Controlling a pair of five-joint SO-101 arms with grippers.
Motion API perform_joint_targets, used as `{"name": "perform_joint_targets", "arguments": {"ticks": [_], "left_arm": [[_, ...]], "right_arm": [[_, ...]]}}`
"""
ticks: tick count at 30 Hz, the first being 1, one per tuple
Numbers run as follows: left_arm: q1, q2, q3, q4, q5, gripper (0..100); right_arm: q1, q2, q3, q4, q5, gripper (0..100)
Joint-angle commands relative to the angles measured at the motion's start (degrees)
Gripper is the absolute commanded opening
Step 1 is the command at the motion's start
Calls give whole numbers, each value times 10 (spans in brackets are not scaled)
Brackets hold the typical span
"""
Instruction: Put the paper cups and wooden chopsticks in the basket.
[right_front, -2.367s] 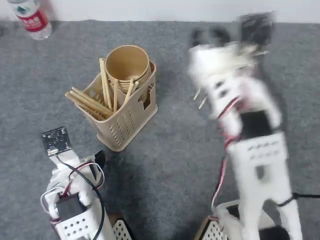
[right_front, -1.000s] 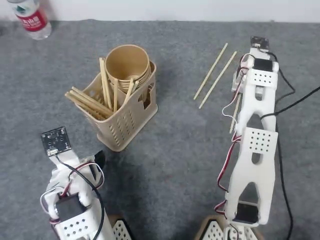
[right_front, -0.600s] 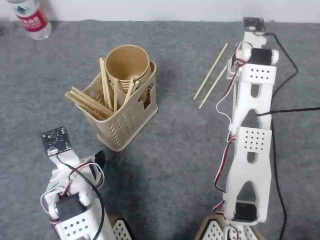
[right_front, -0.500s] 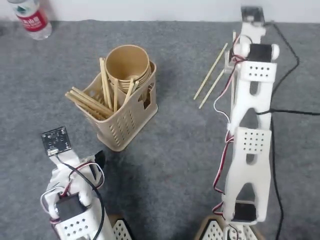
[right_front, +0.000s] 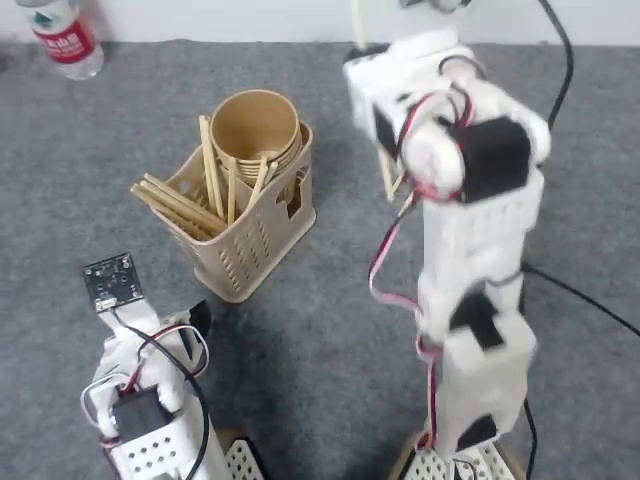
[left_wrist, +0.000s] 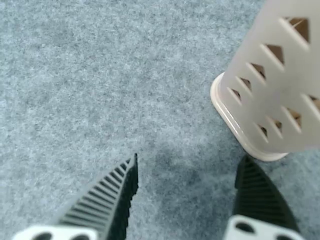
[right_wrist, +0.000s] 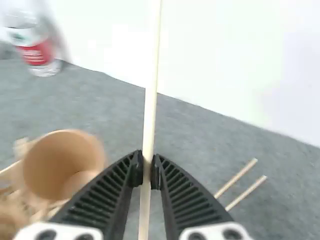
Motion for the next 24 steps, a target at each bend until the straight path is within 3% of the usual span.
{"name": "perform_joint_targets", "arguments": {"ticks": [1,4,8,14,24], "left_arm": [[4,-9,-3,-1,4,298],[4,-9,-3,-1,4,298],[4,-9,-3,-1,4,298],[2,-9,-3,-1,6,298],[1,-9,-3,-1,6,298]], "right_arm": [[-40,-154,200,22,1,6],[-59,-240,315,-13,-1,6],[-105,-298,358,-134,-23,6],[-233,-301,402,-364,25,6],[-302,-290,637,-631,28,6]]}}
